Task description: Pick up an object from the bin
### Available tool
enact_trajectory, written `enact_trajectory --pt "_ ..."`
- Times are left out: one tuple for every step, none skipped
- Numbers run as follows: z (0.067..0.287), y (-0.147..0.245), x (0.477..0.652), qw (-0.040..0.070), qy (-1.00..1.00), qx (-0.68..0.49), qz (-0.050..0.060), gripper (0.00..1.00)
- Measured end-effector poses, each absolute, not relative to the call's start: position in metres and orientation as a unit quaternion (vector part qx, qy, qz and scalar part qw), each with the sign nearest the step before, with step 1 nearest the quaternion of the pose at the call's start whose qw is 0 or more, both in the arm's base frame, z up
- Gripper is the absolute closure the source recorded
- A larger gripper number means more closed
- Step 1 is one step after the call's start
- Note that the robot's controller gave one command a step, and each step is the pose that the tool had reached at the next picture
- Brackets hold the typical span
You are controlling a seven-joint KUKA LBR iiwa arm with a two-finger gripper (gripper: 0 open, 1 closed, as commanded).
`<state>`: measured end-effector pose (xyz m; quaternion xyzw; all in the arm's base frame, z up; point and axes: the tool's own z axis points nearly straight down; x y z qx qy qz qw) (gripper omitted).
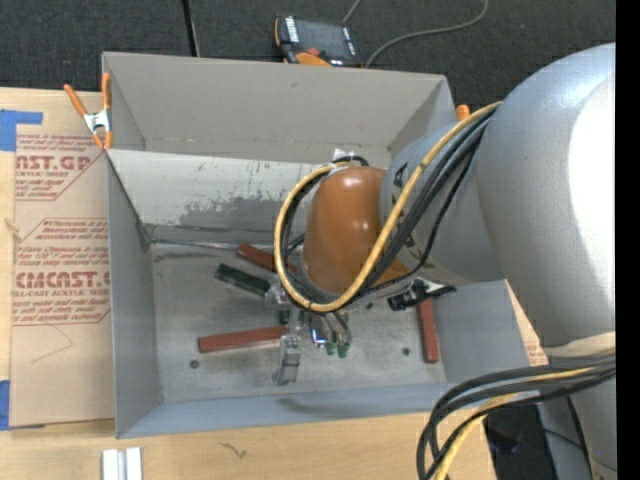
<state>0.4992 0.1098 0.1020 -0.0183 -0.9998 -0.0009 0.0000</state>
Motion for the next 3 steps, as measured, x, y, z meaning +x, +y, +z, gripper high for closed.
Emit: enact_trajectory --pt "0.0681 0.1326 0.4872 0.0 -1.0 -0.016 0.0 0.0" --pt "0.0684 0.1328 0.4883 -0.002 -1.0 -0.016 -0.001 0.0" --pt "0.0683 0.1327 0.4872 0.0 -1.0 -0.016 0.0 1.0"
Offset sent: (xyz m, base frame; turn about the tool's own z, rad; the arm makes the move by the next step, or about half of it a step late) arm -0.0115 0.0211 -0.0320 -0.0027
